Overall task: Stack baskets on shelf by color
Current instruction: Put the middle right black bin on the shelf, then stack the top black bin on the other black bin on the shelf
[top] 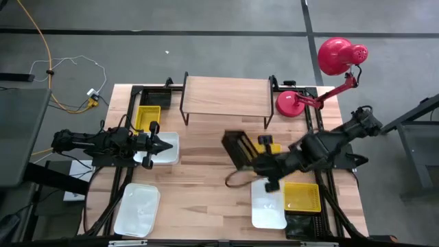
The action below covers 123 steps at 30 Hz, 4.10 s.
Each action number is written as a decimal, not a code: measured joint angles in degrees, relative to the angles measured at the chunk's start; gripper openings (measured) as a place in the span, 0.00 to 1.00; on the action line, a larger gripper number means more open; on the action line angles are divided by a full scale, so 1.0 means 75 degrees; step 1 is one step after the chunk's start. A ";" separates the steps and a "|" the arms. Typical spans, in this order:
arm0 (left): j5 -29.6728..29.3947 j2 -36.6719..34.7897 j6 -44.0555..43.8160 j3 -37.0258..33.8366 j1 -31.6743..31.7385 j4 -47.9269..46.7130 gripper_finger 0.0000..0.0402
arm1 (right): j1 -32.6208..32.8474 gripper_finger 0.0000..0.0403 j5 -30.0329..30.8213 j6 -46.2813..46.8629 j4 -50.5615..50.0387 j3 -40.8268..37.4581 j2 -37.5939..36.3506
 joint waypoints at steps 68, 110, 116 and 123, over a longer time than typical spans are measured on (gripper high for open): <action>-0.0001 -0.0001 0.0000 -0.0001 0.0001 0.0000 0.00 | -0.4713 0.03 0.0425 -0.1550 -0.1621 -0.0003 0.1370; -0.0001 -0.0001 0.0000 -0.0001 0.0001 -0.0001 0.00 | -0.3798 0.28 -0.1055 -0.0836 -0.2801 0.1394 0.0603; 0.0002 0.0000 0.0000 -0.0001 0.0000 -0.0001 0.00 | -0.2212 0.28 -0.0785 0.0735 -0.1426 -0.1291 -0.1622; 0.0001 0.0000 0.0000 -0.0001 0.0000 -0.0001 0.00 | -0.0478 0.28 -0.0437 0.1040 0.3327 -0.4838 -0.3910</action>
